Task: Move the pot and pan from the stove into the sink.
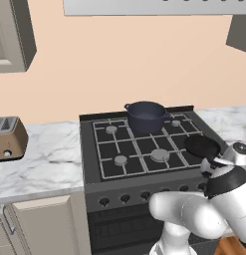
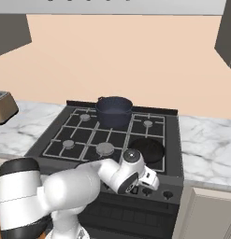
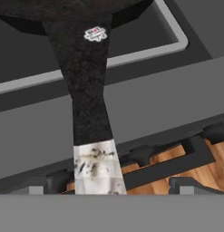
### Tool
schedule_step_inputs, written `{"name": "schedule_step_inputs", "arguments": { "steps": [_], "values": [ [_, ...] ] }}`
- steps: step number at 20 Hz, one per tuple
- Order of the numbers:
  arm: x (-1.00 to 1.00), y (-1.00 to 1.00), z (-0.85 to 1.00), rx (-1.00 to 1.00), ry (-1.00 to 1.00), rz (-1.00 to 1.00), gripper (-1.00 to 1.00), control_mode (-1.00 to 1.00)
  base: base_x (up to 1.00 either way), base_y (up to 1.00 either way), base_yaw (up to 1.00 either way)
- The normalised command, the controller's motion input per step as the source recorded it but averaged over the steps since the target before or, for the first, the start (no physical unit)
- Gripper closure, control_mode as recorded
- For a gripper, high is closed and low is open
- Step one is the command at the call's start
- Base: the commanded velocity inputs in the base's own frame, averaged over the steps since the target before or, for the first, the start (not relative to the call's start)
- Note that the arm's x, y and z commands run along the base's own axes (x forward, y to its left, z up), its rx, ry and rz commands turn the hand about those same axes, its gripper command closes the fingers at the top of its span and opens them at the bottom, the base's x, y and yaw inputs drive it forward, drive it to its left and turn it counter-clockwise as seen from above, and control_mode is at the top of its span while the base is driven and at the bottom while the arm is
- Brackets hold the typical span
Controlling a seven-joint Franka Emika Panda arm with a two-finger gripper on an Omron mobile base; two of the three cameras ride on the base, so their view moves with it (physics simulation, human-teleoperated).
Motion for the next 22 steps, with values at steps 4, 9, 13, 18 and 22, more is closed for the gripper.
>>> {"name": "schedule_step_inputs", "arguments": {
  "steps": [4, 9, 13, 18, 22],
  "values": [
    [0.0, 0.0, -0.01, 0.0, 0.0, 0.0, 1.0, -1.0, 0.0, 0.0, 0.0],
    [0.0, 0.0, 0.01, 0.0, 0.0, 0.0, 1.0, -1.0, 0.0, 0.0, 0.0],
    [0.0, 0.0, 0.4, 0.02, 0.03, 0.0, 1.0, -1.0, 0.0, 0.0, 0.0],
    [-0.03, 0.01, 0.68, 0.03, 0.07, 0.0, 1.0, -1.0, 0.0, 0.0, 0.0],
    [-0.23, 0.1, 0.77, 0.01, 0.02, 0.05, 1.0, -1.0, 0.0, 0.0, 0.0]
  ]
}}
